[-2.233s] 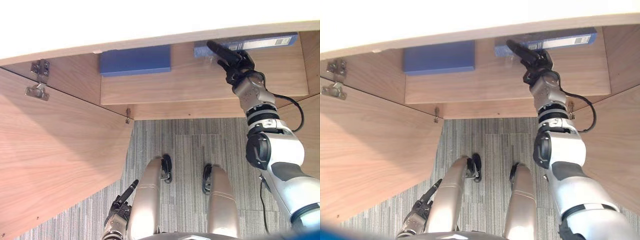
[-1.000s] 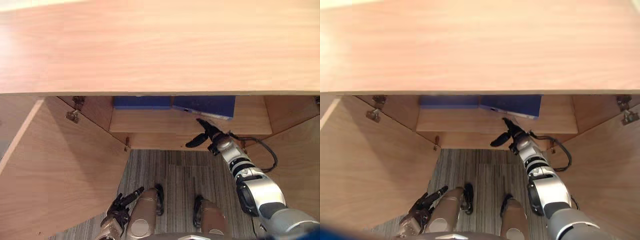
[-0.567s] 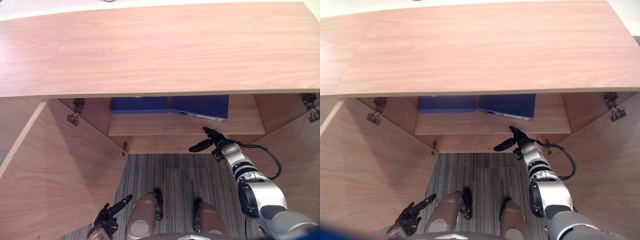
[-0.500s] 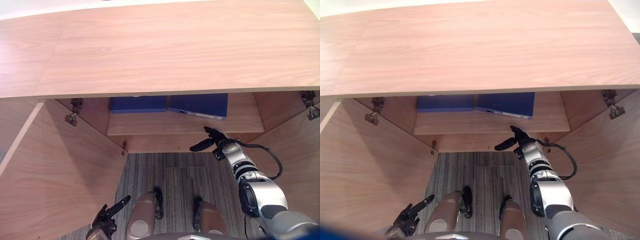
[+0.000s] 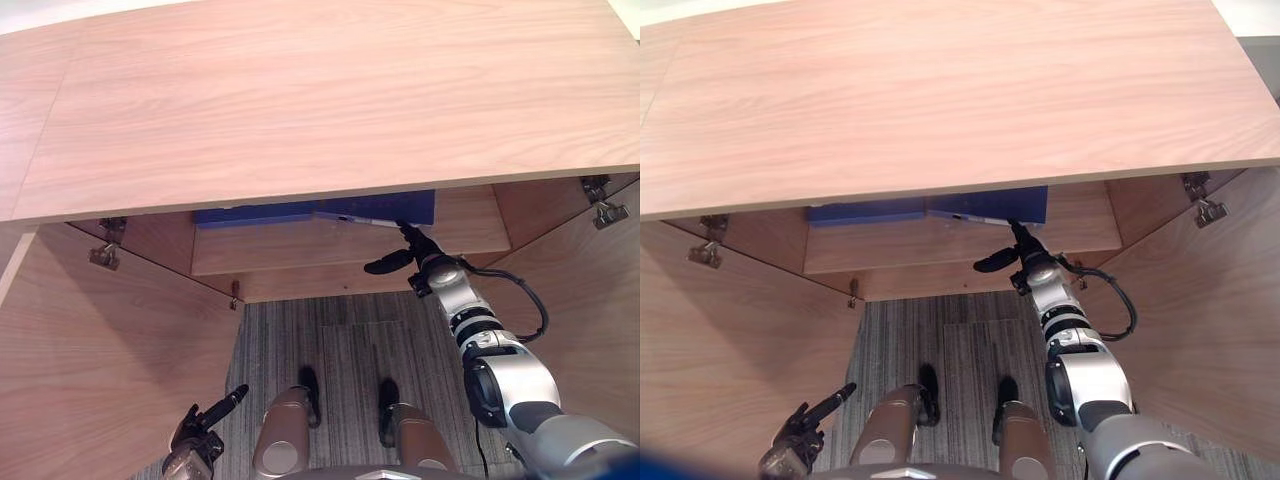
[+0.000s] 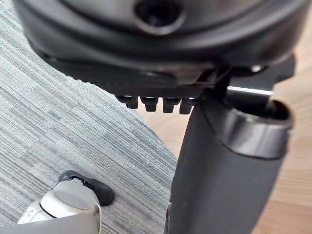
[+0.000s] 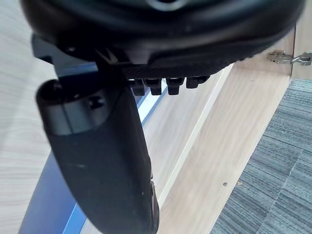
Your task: Walk over to the cabinet, pick up the folder, carry it to the office cabinet, place the folder inside the office cabinet, then close the office cabinet door
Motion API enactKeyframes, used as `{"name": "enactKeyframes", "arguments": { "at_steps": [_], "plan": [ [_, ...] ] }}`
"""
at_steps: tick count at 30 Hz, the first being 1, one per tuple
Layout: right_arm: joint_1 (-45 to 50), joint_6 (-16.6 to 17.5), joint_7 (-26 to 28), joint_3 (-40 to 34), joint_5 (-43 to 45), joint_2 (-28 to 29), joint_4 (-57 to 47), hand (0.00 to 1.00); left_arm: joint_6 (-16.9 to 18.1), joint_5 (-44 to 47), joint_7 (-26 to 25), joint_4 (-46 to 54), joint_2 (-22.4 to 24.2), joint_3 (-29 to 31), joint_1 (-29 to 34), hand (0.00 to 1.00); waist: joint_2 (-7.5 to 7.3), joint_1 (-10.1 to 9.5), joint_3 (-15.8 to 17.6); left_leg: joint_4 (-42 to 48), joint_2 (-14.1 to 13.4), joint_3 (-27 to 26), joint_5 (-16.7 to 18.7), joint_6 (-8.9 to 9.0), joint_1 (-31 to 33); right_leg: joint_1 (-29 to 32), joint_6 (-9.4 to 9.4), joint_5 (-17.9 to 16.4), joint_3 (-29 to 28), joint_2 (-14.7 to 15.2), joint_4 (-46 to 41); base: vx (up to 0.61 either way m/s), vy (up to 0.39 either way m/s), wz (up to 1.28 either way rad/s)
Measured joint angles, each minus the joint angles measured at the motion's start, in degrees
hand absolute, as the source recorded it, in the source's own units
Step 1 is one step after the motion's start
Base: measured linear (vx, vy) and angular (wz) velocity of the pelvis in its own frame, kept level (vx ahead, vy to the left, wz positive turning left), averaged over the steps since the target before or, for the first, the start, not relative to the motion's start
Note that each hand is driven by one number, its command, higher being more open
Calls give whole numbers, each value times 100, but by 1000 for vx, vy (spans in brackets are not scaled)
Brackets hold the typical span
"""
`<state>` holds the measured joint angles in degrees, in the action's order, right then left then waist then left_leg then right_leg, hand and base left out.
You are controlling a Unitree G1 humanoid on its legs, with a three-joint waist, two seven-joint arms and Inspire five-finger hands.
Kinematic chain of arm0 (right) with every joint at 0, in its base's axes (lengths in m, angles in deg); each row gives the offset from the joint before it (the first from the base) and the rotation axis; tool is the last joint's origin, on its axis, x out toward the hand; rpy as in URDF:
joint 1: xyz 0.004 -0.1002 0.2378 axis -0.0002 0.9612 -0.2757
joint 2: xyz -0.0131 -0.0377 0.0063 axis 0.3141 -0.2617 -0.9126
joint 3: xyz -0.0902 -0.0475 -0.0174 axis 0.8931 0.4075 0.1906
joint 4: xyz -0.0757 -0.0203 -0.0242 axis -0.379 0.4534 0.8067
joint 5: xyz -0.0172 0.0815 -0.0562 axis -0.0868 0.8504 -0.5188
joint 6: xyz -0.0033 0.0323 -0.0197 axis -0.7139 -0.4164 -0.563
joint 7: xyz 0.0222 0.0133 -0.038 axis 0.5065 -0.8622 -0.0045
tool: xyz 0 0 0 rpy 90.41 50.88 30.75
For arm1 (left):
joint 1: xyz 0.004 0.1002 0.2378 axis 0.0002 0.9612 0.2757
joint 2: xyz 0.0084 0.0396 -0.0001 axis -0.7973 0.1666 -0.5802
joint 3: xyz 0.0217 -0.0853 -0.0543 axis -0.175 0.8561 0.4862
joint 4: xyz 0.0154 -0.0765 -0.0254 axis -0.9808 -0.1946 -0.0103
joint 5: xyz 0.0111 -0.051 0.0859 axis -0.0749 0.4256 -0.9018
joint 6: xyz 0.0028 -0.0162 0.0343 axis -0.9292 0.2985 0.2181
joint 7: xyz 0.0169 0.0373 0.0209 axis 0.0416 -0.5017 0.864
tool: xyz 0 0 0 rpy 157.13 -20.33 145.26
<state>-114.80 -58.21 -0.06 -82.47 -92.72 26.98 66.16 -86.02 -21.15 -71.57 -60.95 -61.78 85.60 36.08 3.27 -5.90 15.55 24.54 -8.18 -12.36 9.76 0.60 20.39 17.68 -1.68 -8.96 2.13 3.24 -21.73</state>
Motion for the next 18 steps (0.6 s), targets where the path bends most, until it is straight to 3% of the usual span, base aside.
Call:
{"name": "enactKeyframes", "arguments": {
  "at_steps": [8, 13, 18],
  "plan": [
    [-28, 149, -53, 56, -1, -110, 15, 100, 76, -119, -22, -2, -166, -1, -3, 100, 53, -5, 28, 415, -17, 125, 41, 22, 371, 303, 62, -113, 65, 17, -383, -46, 16, 6],
    [-260, 219, -182, 345, -1, -412, 8, 100, 116, -117, -69, -27, -154, -1, -28, 100, 246, -2, 188, 1714, -63, 240, 587, -161, 1199, 1212, -26, -754, 0, 130, -1879, -160, 9, 4],
    [-721, 376, -359, 703, -10, -859, -73, 100, 122, -106, -137, -133, -10, -2, -195, 100, 279, 67, 340, 2631, -71, 202, 902, -251, 1918, 2024, -107, -1053, -177, 239, -2907, -135, 52, -4]
  ]
}}
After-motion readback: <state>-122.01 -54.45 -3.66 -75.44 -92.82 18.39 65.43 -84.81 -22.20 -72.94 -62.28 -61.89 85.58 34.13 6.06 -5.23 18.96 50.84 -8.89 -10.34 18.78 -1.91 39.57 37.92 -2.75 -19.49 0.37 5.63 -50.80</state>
